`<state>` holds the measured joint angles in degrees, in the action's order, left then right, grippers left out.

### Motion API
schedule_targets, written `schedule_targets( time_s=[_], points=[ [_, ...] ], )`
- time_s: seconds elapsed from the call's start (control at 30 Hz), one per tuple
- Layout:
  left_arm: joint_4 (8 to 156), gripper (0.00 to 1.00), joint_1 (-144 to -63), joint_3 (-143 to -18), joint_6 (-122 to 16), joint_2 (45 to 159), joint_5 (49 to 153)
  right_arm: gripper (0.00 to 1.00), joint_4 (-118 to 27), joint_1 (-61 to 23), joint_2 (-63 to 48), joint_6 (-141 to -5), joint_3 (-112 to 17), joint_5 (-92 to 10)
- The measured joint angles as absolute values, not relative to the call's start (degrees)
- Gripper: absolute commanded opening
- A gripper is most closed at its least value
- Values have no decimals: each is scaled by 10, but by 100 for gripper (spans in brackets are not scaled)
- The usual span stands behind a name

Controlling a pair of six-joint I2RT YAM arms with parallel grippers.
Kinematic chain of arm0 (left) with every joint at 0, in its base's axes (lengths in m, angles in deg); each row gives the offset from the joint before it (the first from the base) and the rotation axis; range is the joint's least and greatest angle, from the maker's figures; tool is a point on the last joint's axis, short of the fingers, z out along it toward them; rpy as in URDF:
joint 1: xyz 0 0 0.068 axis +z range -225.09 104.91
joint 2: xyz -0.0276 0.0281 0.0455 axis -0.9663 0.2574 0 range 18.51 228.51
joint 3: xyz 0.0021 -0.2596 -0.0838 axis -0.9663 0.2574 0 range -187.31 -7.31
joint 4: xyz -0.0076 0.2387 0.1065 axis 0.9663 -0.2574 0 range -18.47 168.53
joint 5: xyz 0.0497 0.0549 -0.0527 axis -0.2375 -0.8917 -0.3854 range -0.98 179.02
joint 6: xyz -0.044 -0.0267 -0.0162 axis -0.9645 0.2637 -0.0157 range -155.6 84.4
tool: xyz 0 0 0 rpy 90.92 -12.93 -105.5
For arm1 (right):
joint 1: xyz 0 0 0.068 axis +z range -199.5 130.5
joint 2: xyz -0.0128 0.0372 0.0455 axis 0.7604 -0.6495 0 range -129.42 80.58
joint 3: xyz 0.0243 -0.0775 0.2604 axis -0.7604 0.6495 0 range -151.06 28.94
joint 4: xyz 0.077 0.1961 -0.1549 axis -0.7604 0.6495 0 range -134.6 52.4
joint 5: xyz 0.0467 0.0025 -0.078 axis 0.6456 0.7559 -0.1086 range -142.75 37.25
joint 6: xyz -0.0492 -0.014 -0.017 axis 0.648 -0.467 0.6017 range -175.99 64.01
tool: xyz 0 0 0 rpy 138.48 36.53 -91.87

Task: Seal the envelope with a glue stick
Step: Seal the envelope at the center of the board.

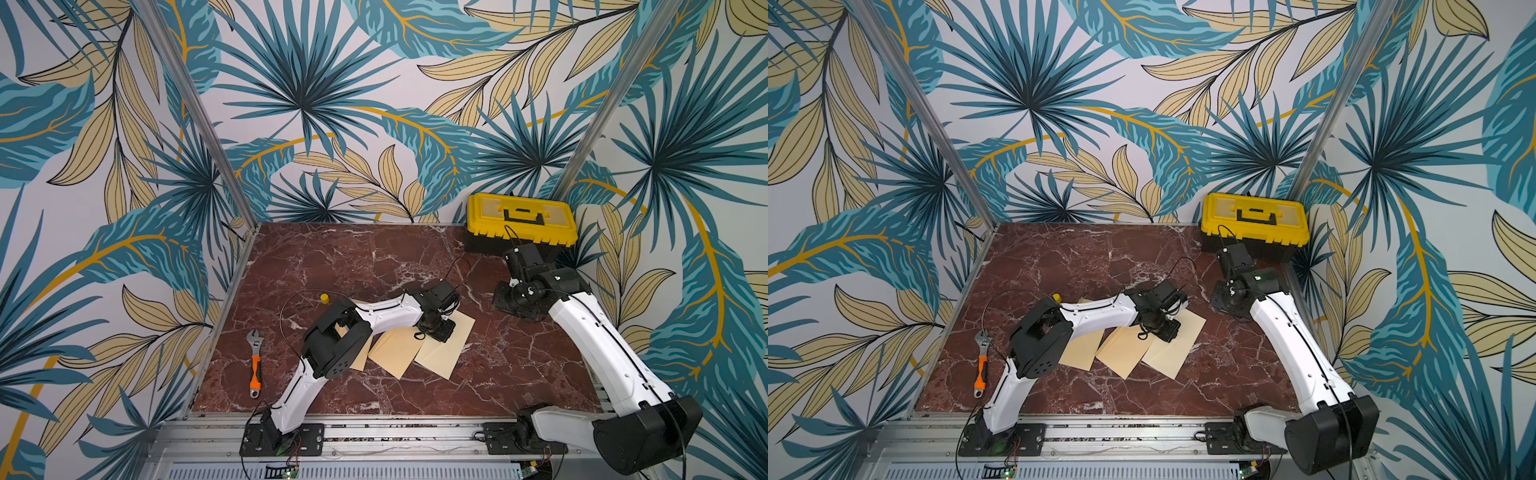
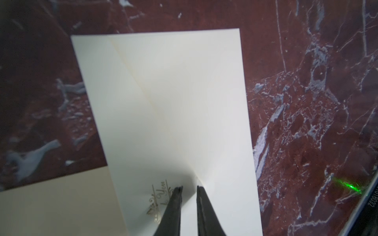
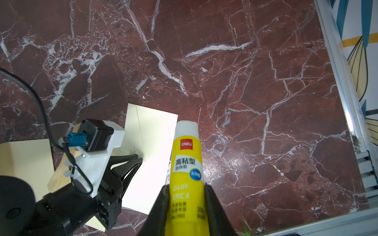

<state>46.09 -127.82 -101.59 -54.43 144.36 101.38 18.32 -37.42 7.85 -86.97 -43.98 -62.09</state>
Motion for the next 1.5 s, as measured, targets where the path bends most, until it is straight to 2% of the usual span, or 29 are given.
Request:
schedule_targets(
  time_s=[0.8, 1.17, 1.5],
  points=[
    [471, 18, -1272, -1025, -539, 1455, 1017, 0, 185, -377, 71, -864, -444, -615],
    [446, 18, -1276, -1070, -538, 1456, 1012, 0, 157, -481, 71, -861, -397, -528],
    [473, 18, -1276, -1048, -540, 1474, 1023, 0, 155, -501, 75, -850, -393, -499]
  ],
)
